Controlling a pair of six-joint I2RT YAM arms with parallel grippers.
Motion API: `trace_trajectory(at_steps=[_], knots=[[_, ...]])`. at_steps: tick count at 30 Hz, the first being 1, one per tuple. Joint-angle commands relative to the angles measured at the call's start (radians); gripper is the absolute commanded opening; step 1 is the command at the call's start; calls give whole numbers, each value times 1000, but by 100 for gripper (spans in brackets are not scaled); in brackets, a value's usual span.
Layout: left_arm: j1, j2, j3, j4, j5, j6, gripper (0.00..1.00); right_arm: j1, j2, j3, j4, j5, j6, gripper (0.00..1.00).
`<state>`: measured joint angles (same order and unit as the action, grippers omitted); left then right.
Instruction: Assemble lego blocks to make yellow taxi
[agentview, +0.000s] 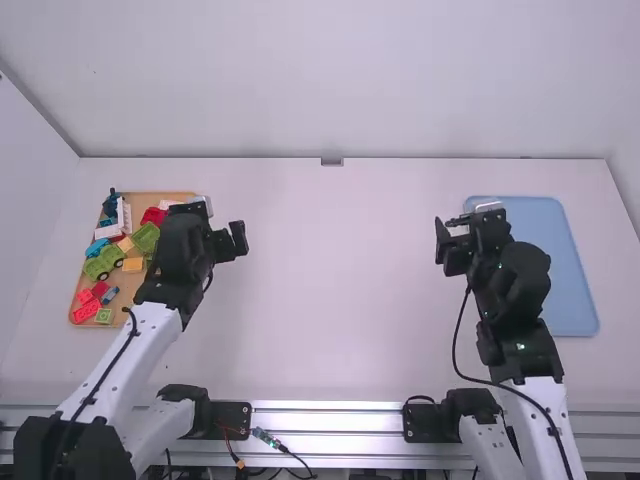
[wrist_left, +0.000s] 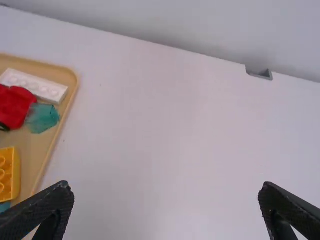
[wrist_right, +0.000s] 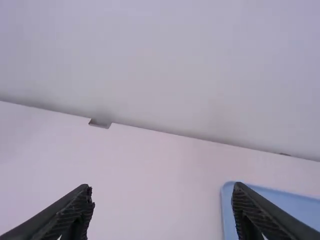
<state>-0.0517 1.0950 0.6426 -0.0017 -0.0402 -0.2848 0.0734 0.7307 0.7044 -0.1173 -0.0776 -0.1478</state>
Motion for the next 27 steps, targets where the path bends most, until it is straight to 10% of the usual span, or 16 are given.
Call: trace_trajectory(at_steps=[1,13,27], knots=[[-1,-2,50,-21,-34,-55,100,-10,42,72,1,0,35,77],[3,67,216,-186,-190,-221,99,-34,284,314,-78,0,28,99],[201,253,315,-402,-200,-437,99,34,511,397,-52,1,54,99]])
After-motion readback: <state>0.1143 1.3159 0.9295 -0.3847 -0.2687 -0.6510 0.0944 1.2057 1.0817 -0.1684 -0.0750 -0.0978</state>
